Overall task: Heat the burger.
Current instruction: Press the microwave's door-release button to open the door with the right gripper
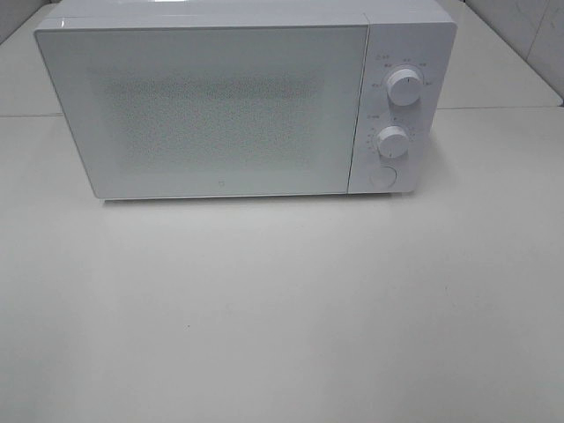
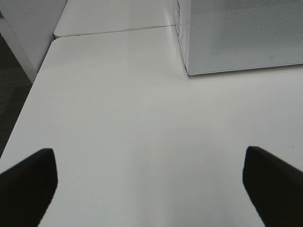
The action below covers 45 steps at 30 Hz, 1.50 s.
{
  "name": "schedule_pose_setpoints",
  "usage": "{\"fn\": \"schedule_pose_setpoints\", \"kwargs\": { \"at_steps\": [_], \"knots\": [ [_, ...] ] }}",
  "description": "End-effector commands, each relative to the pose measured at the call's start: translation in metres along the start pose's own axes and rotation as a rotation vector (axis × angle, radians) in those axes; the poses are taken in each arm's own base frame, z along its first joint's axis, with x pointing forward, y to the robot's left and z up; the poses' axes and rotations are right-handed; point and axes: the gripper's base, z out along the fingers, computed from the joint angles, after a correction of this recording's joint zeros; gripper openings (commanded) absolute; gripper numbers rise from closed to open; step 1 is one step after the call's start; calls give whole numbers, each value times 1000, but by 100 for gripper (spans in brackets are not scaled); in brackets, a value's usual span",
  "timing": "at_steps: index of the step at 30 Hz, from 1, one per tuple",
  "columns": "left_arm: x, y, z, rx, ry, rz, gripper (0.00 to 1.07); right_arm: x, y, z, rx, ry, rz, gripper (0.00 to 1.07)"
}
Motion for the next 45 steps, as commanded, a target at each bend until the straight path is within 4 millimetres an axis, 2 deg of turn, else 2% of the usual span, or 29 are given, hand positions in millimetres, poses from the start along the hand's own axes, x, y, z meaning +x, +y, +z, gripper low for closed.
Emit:
{"fn": "schedule_pose_setpoints", "kwargs": {
  "at_steps": [1, 3, 5, 11, 45],
  "knots": [
    [2, -1, -2, 2, -22, -3, 101, 31, 1, -18, -2, -146, 7, 76],
    [2, -1, -2, 2, -22, -3, 101, 37, 1, -22, -1, -187, 5, 76],
    [2, -1, -2, 2, -22, -3, 101, 58, 1, -33, 10, -306, -2, 76],
    [2, -1, -2, 2, -22, -3, 101, 73, 1, -31, 13, -416, -4, 76],
    [2, -1, -2, 2, -22, -3, 101, 76, 4, -33, -10, -438, -46, 77]
  ]
}}
